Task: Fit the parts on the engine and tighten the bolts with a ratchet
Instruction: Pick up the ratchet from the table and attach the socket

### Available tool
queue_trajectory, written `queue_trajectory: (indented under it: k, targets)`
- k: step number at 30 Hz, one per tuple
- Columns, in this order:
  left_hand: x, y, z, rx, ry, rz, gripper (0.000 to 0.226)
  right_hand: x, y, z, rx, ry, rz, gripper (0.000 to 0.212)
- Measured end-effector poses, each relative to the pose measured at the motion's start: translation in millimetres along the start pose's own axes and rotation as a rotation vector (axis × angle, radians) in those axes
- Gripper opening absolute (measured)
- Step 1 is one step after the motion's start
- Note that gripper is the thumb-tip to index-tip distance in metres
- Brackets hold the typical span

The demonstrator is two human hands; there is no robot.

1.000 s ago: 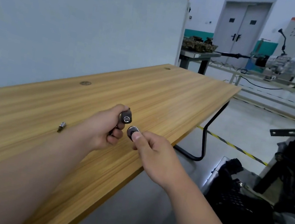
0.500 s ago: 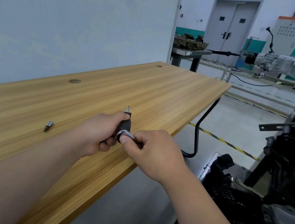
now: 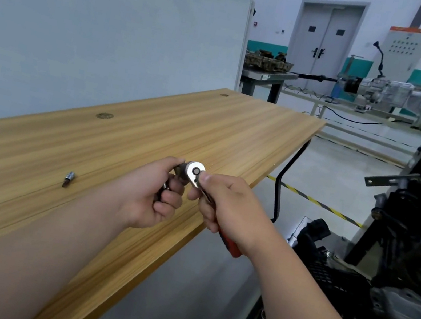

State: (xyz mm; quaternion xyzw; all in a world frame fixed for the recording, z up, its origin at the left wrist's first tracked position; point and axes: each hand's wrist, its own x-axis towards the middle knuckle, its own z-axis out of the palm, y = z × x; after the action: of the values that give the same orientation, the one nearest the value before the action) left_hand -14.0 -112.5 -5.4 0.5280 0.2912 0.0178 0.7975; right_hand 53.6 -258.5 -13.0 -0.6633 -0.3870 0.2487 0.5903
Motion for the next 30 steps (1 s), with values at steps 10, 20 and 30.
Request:
queue_trajectory:
  k: [10, 20, 30]
  targets:
    - [-6, 0, 4, -0.106, -0.084, -0.045, 0.035, -7, 8, -3, 0.186, -0.015, -0.071, 0.031]
    - [-11, -10, 19, -0.230, 0.027, 0.187, 0.028, -2, 8, -9, 0.136, 0.237, -0.105, 0.030]
    - [-8, -18, 22, -0.123, 0.204, 0.323, 0.027, -4, 9, -1, -0.048, 0.255, -0.058, 0.021]
